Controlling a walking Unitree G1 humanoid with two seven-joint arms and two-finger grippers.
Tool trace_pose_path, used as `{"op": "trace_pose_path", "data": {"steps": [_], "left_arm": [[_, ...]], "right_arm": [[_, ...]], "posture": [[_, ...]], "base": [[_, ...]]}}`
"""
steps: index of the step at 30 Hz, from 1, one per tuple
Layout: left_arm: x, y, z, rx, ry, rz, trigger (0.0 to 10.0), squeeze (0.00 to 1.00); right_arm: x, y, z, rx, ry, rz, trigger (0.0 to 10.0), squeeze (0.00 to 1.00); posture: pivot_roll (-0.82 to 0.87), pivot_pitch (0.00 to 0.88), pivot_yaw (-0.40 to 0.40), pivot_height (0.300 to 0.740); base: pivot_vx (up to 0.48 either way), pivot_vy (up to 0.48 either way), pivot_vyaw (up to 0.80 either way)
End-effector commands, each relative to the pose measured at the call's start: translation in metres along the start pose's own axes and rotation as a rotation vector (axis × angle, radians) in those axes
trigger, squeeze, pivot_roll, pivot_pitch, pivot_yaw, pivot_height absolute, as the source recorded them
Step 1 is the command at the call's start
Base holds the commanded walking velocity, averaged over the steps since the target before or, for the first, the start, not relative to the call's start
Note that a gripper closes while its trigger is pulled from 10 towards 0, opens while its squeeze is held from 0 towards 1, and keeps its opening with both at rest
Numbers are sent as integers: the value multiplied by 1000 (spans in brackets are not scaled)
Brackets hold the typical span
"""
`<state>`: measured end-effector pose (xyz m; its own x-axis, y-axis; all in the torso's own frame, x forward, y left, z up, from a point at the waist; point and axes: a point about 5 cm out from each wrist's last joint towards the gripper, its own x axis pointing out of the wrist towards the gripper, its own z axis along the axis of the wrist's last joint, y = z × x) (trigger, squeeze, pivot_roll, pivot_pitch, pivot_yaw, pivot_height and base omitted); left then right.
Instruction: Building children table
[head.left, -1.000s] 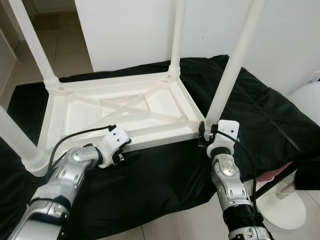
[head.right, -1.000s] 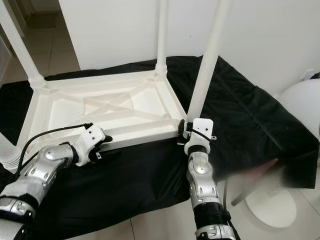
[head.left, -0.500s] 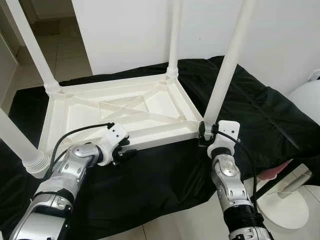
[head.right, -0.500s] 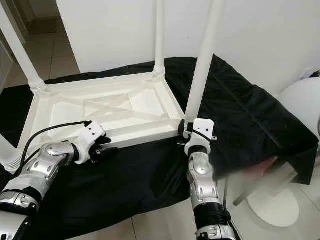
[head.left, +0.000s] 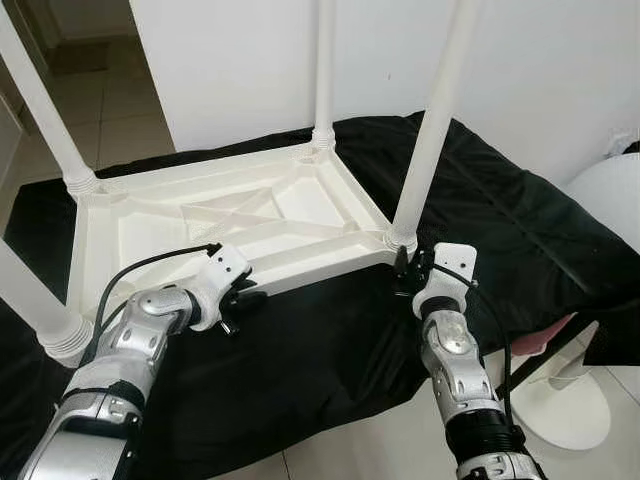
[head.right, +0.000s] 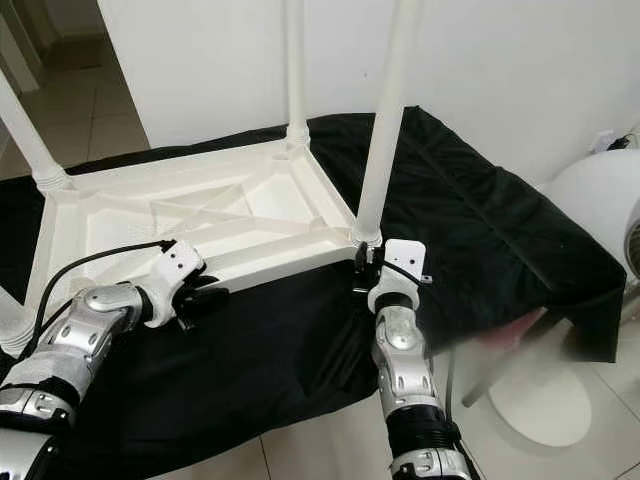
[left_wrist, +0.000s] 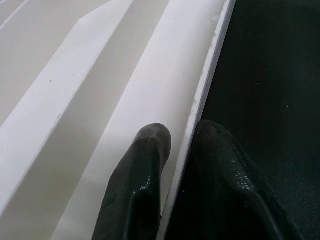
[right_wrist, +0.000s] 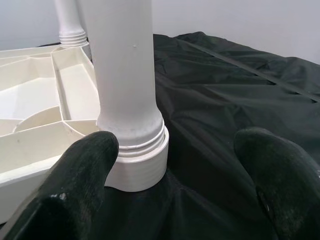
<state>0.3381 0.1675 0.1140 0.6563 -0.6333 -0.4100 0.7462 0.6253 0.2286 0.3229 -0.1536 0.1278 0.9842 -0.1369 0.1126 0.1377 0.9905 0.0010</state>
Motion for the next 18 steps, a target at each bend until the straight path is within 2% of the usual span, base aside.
{"op": "trace_pose_path", "data": {"steps": [1, 9, 10, 12, 13, 14, 18], "left_arm": [[-7, 6, -27, -70, 94, 264, 0, 0], [-2, -13, -26, -72, 88, 212, 0, 0], [1, -19, -26, -72, 86, 194, 9804, 0], [1, -19, -26, -72, 86, 194, 9804, 0], [3, -22, -25, -83, 80, 181, 10000, 808], [4, -24, -23, -90, 67, 174, 10000, 1000], [3, -26, -16, -79, 45, 150, 10000, 1000]], "right_arm": [[0, 2, -1, 4, 2, 6, 10000, 0], [-1, 1, -3, 3, 4, 1, 10000, 0], [-2, 1, -3, 1, 6, 0, 10000, 0], [-2, 1, -3, 1, 6, 0, 10000, 0], [-2, 1, -4, -1, 6, 0, 10000, 0], [-3, 2, -4, -4, 5, 2, 10000, 0], [-3, 1, -4, -10, 4, 5, 10000, 0]], "posture": [[-46, 13, 27, 740], [-45, 26, 33, 740], [-45, 26, 33, 740], [-45, 26, 33, 740], [-44, 33, 32, 740], [-44, 38, 33, 740], [-43, 48, 33, 740]], "base": [[0, 0, 0], [0, 0, 0], [0, 0, 0], [0, 0, 0], [0, 0, 0], [0, 0, 0], [0, 0, 0]]}}
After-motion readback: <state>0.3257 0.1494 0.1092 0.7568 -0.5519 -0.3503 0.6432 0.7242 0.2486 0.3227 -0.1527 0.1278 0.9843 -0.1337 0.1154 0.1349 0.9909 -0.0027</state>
